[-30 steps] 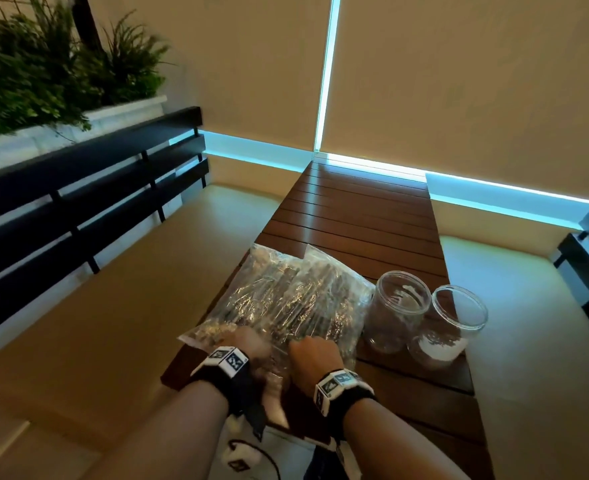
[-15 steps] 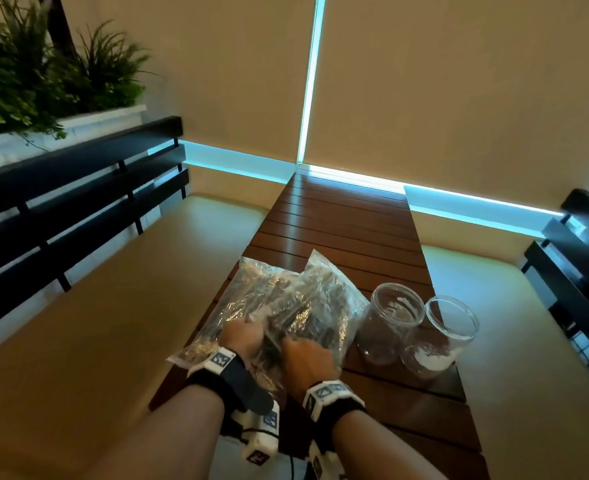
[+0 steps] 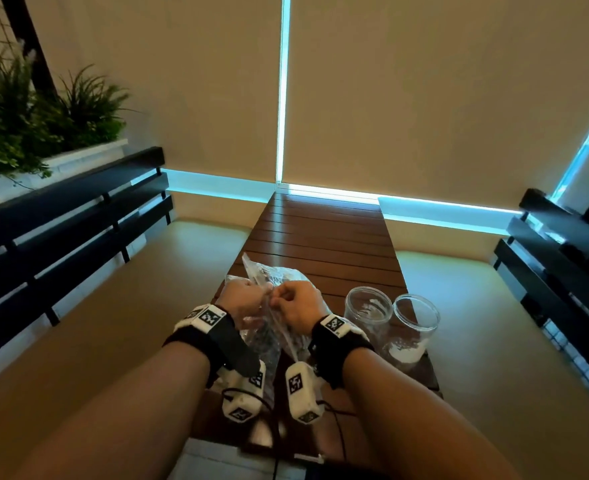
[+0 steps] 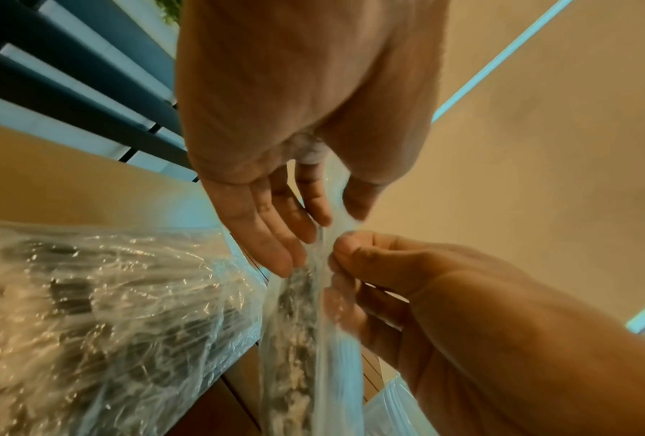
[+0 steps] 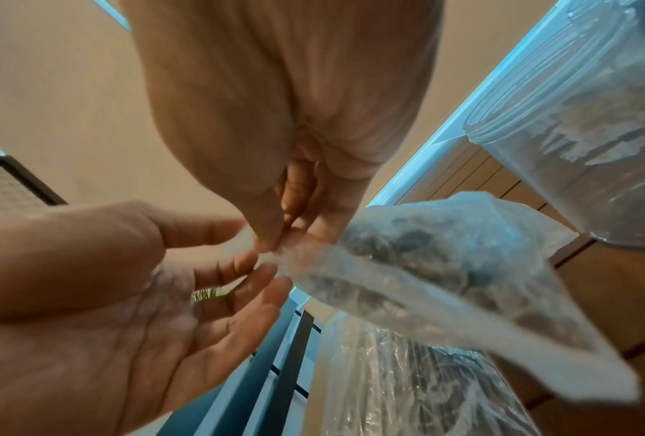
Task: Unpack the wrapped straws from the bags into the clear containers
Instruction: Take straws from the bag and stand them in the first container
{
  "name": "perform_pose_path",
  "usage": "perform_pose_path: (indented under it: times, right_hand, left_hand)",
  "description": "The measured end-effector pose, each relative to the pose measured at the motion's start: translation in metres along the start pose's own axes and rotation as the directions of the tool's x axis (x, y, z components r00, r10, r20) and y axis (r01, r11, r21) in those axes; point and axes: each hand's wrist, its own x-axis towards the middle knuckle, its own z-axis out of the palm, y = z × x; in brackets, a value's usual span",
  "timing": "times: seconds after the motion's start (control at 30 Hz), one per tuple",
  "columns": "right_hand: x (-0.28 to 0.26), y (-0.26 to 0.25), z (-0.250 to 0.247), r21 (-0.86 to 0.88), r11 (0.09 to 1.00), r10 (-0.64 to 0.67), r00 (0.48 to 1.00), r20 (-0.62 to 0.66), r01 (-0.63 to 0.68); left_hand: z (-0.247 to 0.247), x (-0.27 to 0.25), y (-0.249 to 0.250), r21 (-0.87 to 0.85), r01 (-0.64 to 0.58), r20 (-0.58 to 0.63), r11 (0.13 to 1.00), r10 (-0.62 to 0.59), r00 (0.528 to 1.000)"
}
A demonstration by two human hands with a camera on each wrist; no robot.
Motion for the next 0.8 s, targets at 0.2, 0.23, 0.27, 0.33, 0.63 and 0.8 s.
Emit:
perform_pose_path:
  times: [0.2,0.23,0.27,0.33,0.63,0.8]
  right_hand:
    - [-0.003,-0.002,-0.013,0.256,0.963,0.089,0.996,-0.016,-0.083]
    - [-0.002,-0.003,-0.014,0.308,0.947,0.097,0.995,-0.022,-0.086]
    - [-0.002,-0.003,-0.017,0.351,0.932,0.106,0.994,-0.024,-0.091]
    - [-0.001,-0.001,-0.022,0.451,0.886,0.133,0.991,-0.025,-0.108]
    - [0.008,-0.018,-0.043,0.450,0.893,0.093,0.979,-0.179,-0.003]
    - [0.014,-0.022,-0.047,0.397,0.917,0.121,0.923,-0.366,0.038]
  left_hand:
    - [0.004,0.011,0.008,0.188,-0.134,-0.069,0.973,0.149,0.986]
    - [0.004,0.010,0.010,0.201,-0.146,-0.072,0.969,0.163,0.984]
    - [0.007,0.012,0.014,0.201,-0.159,-0.074,0.967,0.177,0.981]
    - [0.011,0.007,0.022,0.167,-0.177,-0.060,0.970,0.189,0.980]
    - [0.016,-0.016,0.062,0.155,-0.293,0.003,0.943,0.296,0.955]
    - [0.019,-0.018,0.070,0.454,-0.387,-0.049,0.802,0.457,0.888]
